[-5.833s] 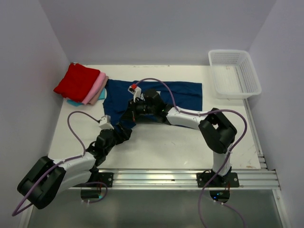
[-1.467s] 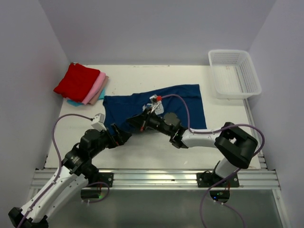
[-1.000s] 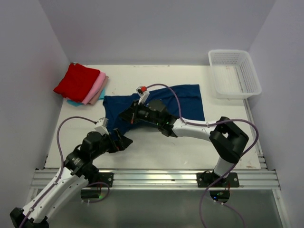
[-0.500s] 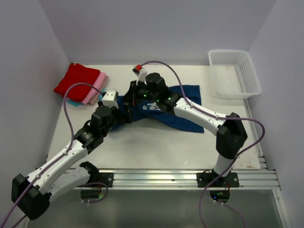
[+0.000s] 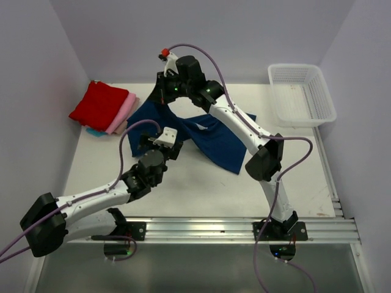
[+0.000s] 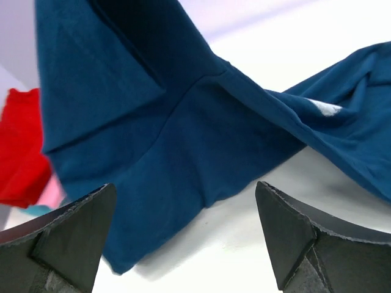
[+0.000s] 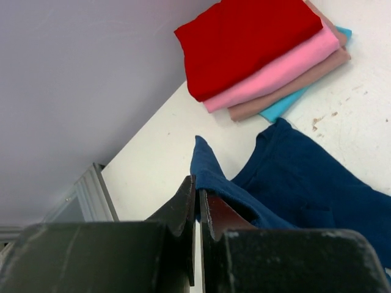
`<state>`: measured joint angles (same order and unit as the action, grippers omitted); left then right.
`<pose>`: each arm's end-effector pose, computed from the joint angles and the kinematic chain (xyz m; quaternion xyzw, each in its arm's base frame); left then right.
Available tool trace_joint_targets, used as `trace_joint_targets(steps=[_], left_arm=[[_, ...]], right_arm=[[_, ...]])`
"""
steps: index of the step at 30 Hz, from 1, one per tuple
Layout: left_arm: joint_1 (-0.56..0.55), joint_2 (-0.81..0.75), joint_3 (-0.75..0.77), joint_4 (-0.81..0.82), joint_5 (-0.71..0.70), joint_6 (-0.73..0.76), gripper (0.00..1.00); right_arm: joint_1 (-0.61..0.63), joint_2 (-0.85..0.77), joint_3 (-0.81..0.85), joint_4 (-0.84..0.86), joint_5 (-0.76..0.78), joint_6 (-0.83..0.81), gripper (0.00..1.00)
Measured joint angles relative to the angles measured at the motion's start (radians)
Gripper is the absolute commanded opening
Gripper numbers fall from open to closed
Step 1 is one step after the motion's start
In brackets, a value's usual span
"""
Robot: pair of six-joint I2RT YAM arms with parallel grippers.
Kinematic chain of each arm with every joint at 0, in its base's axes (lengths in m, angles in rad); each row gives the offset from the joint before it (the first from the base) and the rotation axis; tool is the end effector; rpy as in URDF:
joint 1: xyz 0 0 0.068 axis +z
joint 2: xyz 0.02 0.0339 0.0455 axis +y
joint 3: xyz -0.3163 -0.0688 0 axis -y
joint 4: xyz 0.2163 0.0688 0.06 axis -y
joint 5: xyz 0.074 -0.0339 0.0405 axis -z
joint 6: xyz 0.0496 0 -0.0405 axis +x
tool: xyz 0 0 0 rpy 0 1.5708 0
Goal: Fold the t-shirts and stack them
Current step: Fold the flattened tshirt in 1/3 of the way
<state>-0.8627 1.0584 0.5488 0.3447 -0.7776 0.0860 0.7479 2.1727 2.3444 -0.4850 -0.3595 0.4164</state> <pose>0.1506 -0.1224 0.3181 0.1045 0.7400 0.0412 0.6632 0.3668 0.3641 0.4332 -0.2350 0.7675 0.4389 0.4038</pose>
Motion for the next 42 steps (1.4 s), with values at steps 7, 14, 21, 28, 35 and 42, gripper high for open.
trace_joint_targets(steps=[7,14,21,28,35,42], left_arm=[[-0.078,0.097,-0.084,0.267,-0.147,0.204,1.0],[-0.081,0.302,-0.121,0.524,-0.23,0.351,1.0],[-0.079,0.524,-0.117,0.774,-0.272,0.499,0.86],[-0.058,0.599,-0.114,0.863,-0.278,0.533,0.36],[-0.053,0.6,-0.116,0.89,-0.303,0.57,0.46],[-0.062,0.644,-0.142,0.917,-0.333,0.722,0.0]], right_arm=[[-0.016,0.078,0.073,-0.092,-0.026,-0.002,0.0],[-0.017,0.024,-0.111,-0.075,-0.048,-0.006,0.0],[-0.017,-0.066,-0.226,-0.054,-0.06,-0.008,0.0],[-0.017,-0.167,-0.291,-0.022,-0.076,-0.018,0.0],[-0.017,-0.205,-0.343,0.003,-0.082,-0.021,0.0],[-0.017,-0.205,-0.351,0.007,-0.083,-0.021,0.0]])
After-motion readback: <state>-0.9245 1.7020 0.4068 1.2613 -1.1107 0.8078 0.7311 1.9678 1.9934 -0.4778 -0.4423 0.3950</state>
